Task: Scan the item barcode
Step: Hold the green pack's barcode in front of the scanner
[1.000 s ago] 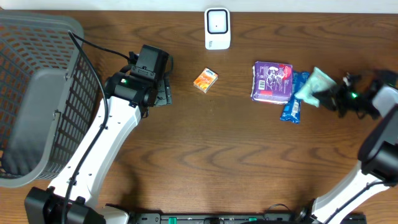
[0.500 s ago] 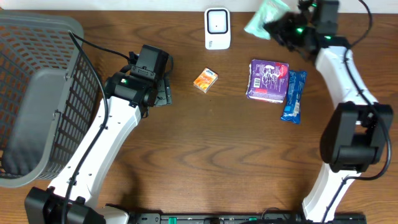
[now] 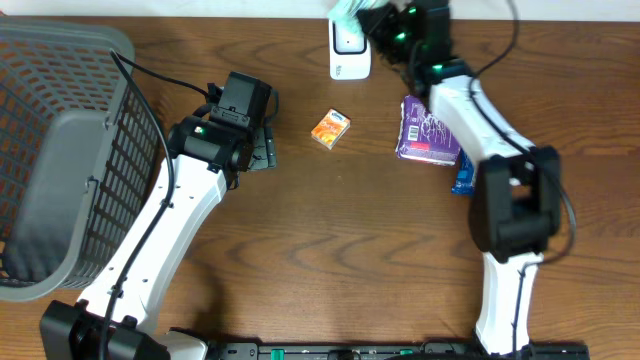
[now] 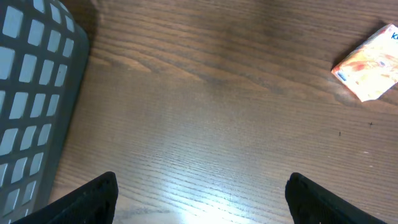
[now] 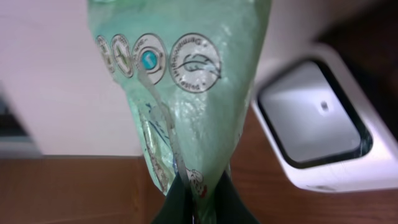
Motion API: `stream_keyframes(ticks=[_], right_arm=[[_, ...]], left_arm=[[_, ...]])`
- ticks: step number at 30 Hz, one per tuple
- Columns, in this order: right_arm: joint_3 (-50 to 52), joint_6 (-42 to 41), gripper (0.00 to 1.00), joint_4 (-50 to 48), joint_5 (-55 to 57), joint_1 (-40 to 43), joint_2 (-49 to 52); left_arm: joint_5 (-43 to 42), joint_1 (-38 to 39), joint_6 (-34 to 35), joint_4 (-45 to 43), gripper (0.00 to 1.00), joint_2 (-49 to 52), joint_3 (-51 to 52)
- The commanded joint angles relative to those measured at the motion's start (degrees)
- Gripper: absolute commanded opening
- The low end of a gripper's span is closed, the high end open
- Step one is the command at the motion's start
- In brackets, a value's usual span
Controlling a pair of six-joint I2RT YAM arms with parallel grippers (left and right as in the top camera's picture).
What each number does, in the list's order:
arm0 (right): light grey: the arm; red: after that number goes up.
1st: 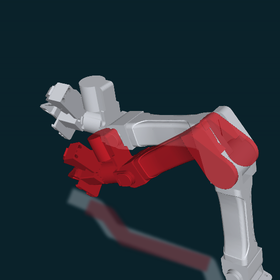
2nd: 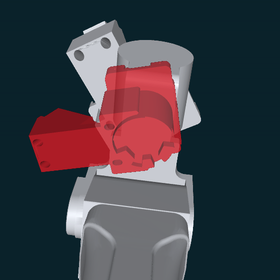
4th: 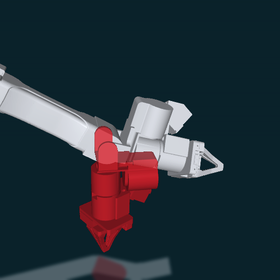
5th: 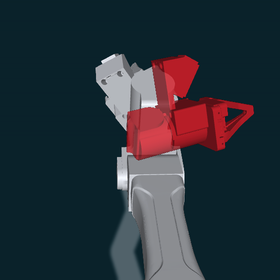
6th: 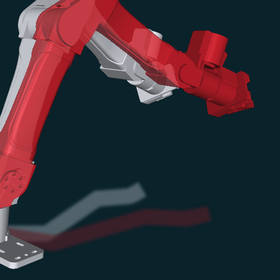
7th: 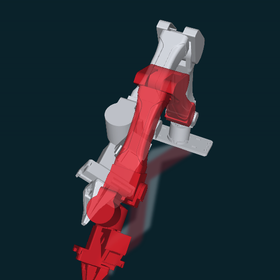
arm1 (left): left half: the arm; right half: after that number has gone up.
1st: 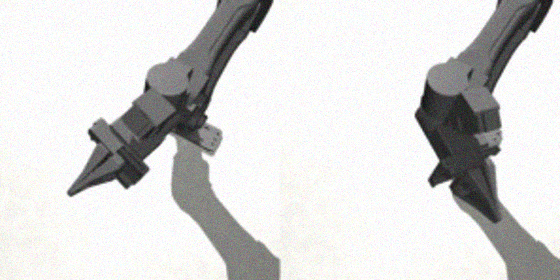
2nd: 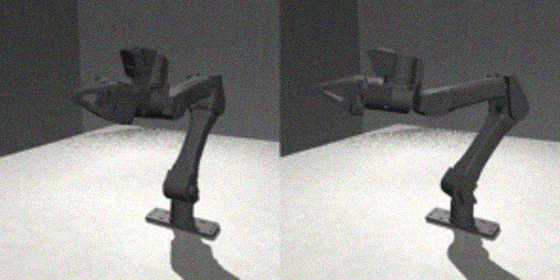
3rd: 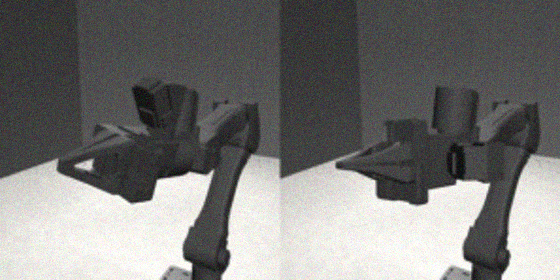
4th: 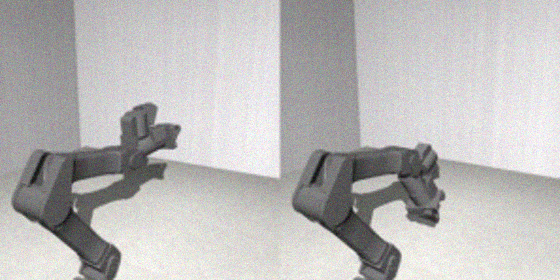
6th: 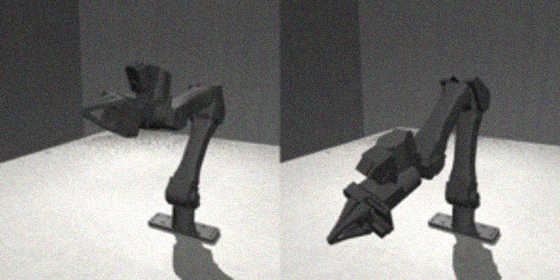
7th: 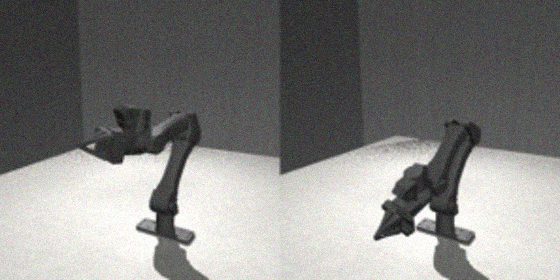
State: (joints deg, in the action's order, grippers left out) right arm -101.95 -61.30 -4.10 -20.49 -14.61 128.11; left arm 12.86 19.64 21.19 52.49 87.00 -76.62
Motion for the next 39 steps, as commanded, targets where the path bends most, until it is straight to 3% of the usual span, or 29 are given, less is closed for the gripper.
stream_keyframes(ticks=[1, 8, 29, 35, 39], right_arm=[[-4.3, -4.4, 0.01, 1.4, -0.5, 0.3, 6.4], [-6.5, 2.4, 0.01, 2.7, -2.7, 1.2, 7.9], [-9.9, 3.4, 0.01, 7.5, -7.0, 1.6, 7.9], [-9.9, 9.7, 0.01, 14.6, -4.9, 1.4, 7.9], [-10.2, 11.0, 0.01, 13.0, -7.8, 2.1, 7.4]], left_arm=[[1.1, -0.1, 0.5, 0.2, 0.86, 0.3, -0.4], [1.1, -0.1, 0.5, 0.2, 0.86, 0.3, -0.4], [1.1, -0.1, 0.5, 0.2, 0.86, 0.3, -0.4], [1.1, -0.1, 0.5, 0.2, 0.86, 0.3, -0.4], [1.1, -0.1, 0.5, 0.2, 0.86, 0.3, -0.4]])
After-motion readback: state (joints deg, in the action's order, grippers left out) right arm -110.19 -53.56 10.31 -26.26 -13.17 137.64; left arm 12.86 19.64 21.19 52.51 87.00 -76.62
